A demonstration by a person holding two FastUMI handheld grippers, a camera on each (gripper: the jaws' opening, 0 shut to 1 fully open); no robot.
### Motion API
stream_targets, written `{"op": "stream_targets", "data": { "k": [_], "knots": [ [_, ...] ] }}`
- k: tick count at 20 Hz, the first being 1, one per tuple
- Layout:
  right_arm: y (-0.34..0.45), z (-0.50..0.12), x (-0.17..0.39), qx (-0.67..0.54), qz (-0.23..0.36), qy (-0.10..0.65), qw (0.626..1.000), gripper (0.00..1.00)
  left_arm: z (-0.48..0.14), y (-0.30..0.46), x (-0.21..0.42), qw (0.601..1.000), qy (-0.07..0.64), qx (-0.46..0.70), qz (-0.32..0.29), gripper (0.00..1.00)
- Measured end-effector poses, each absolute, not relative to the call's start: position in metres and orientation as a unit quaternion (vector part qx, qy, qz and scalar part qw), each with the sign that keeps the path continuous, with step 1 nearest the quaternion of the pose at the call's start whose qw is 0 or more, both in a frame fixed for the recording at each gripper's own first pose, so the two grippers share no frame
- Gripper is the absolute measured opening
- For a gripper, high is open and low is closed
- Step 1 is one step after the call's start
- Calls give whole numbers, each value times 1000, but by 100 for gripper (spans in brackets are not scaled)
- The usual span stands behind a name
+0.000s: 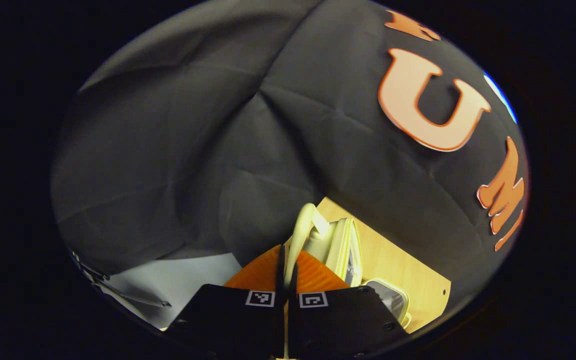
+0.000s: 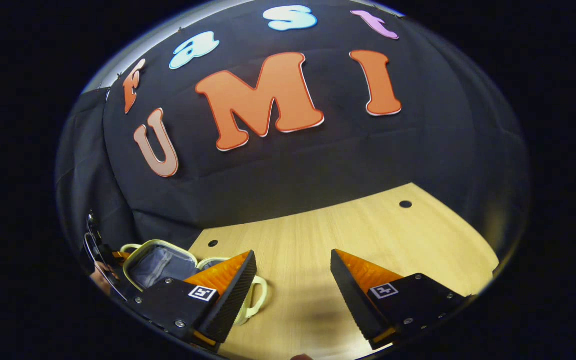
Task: First open the suitcase, pack the skin care products into it, and then close the suitcase.
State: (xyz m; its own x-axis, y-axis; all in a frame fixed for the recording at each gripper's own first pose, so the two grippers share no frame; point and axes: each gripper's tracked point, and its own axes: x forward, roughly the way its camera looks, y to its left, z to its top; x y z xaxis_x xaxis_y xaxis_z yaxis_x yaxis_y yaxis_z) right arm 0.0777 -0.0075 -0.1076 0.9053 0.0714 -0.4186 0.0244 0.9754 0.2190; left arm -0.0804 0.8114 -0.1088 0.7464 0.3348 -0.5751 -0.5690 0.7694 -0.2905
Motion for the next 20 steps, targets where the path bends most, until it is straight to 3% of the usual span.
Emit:
{"op": "stream_targets", "data": {
  "k": [4,9,20],
  "knots": [
    [-38,-90,76,82,1,185,979,95,-54,743,-66,943,233,-138,193,3],
    [-64,-90,67,77,-1,183,980,96,-26,656,-47,959,225,-93,142,4],
    [-121,-100,40,65,-20,188,980,96,-55,484,-39,967,254,17,27,3]
  ]
}}
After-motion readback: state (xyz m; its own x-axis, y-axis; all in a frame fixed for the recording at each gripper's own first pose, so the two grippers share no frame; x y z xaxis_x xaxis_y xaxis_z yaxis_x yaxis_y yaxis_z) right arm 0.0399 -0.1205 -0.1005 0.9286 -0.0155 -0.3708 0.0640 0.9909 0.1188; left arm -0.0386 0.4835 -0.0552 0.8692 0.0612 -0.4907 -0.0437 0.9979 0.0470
